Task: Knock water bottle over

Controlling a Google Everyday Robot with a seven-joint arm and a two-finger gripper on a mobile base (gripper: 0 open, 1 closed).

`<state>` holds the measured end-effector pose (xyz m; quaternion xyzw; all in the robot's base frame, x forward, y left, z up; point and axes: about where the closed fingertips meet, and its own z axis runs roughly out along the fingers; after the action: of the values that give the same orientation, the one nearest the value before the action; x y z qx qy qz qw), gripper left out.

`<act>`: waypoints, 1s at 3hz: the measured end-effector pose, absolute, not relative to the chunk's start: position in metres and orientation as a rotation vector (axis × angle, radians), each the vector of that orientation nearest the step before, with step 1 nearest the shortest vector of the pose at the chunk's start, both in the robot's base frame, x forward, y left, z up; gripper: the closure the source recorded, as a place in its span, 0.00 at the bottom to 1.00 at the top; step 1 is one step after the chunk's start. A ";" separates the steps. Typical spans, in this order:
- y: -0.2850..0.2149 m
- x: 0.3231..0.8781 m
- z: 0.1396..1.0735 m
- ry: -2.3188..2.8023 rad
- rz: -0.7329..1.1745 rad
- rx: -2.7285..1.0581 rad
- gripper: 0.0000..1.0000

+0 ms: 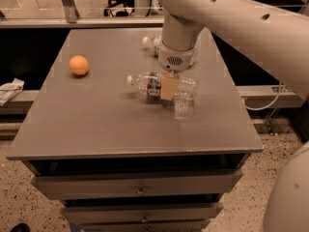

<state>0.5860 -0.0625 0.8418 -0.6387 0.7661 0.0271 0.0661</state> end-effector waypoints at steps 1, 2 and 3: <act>-0.059 0.583 0.847 2.291 0.098 -1.877 0.31; -0.050 0.571 0.869 2.187 0.182 -1.772 0.01; -0.046 0.564 0.876 2.129 0.234 -1.700 0.00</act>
Offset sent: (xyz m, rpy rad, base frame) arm -0.0216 0.0167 0.0527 0.3104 -0.1638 -0.0443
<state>0.5642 -0.0457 0.8763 -0.6088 0.7625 0.0839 0.2022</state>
